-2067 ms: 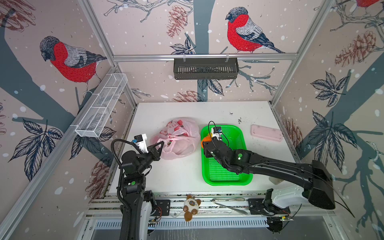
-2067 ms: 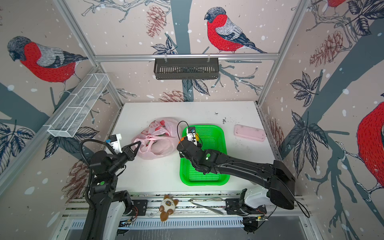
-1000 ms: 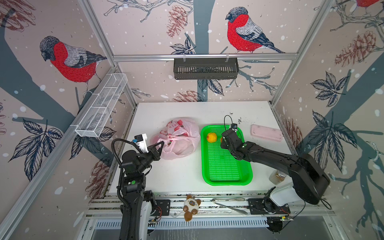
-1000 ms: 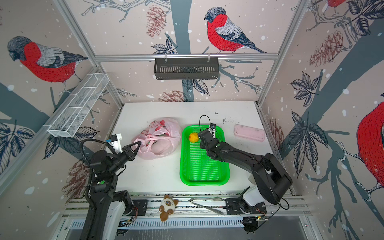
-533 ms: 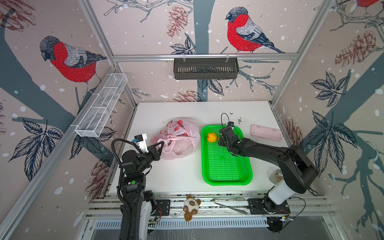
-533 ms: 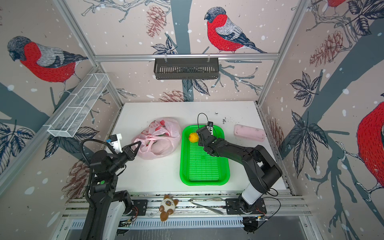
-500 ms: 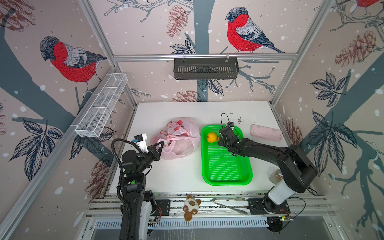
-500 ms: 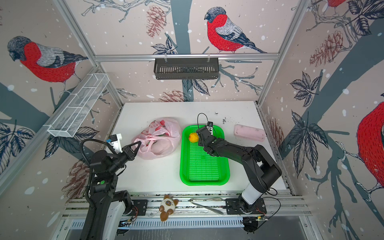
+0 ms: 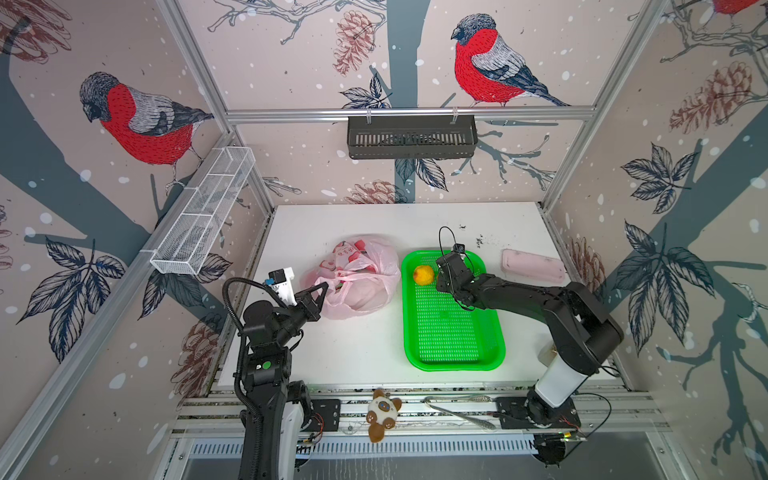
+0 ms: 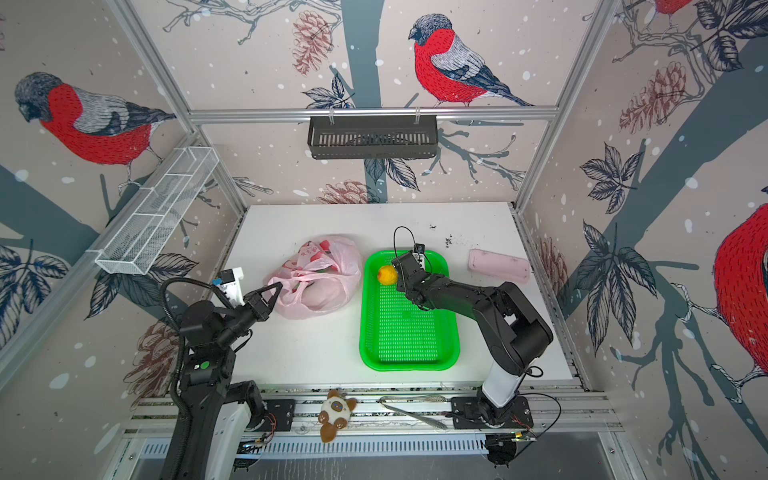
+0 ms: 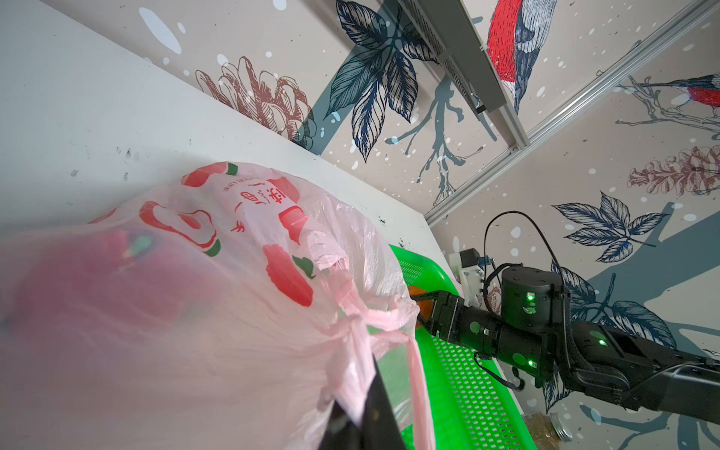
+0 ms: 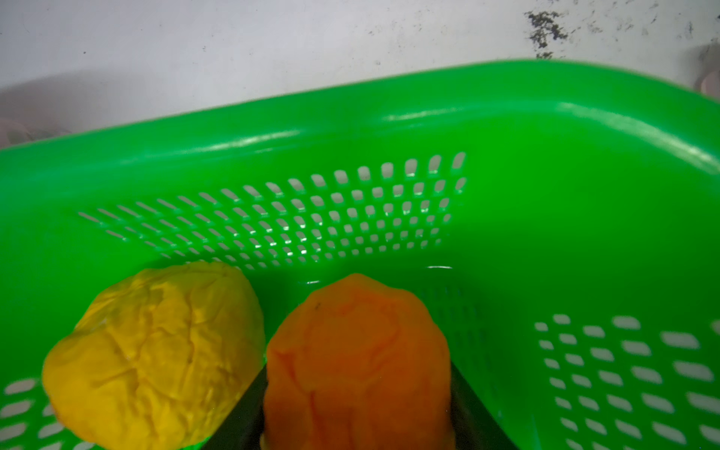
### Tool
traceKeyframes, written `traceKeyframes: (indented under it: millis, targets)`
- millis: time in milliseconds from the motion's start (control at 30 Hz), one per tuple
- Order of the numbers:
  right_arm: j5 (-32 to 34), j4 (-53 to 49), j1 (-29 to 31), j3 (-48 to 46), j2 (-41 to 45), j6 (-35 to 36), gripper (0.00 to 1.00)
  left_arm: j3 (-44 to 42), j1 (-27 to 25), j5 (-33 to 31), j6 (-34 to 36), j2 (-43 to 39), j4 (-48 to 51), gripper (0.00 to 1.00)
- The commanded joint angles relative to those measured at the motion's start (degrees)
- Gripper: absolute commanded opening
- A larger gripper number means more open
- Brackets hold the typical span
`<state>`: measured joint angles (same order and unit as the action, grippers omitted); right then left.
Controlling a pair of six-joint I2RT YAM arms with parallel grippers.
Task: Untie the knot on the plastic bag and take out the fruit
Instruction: 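Carry the orange over the green basket beside the yellow fruit, then lower the orange into the basket and open the right gripper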
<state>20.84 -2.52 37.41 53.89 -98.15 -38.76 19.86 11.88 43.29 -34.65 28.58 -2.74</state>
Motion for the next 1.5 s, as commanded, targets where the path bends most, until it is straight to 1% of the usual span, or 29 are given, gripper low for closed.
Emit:
traceKeyframes:
  millis: [0,233,600,800,967,1100,1200,1333,1467]
  targets:
    - [0.08,1.64,-0.26,0.75,-0.66,0.73,0.57,0.01,0.07,0.31,-0.15,-0.01,-3.0,0.0]
    - [-0.31,1.58,-0.67,1.7,-1.91,1.23,0.63,0.01,0.07,0.3,-0.15,-0.01,-2.99,0.0]
    - [-0.29,1.19,-0.76,2.36,-2.16,1.28,0.77,0.01,0.07,0.38,-0.15,0.07,-3.06,0.0]
    - [0.82,-0.24,-0.37,2.27,0.18,1.23,0.81,-0.13,0.07,0.39,-0.19,0.06,-3.15,0.0]
    - [2.54,-1.74,0.95,1.84,4.13,0.88,0.84,-0.08,0.03,0.36,-0.24,-0.01,-3.19,0.0]
    - [4.52,-3.79,3.02,1.91,7.85,0.78,0.85,-0.09,0.07,0.39,-0.19,-0.1,-3.16,0.0]
    - [6.85,-5.64,5.89,2.15,11.11,1.03,0.82,-0.08,0.07,0.39,-0.24,-0.18,-3.15,0.0]
    - [10.08,-7.61,11.82,2.27,15.78,1.4,0.8,-0.08,0.07,0.48,-0.24,-0.19,-3.16,0.0]
    - [10.38,-7.85,18.58,3.01,18.81,1.78,0.74,-0.08,0.07,0.48,-0.29,-0.21,-3.22,0.0]
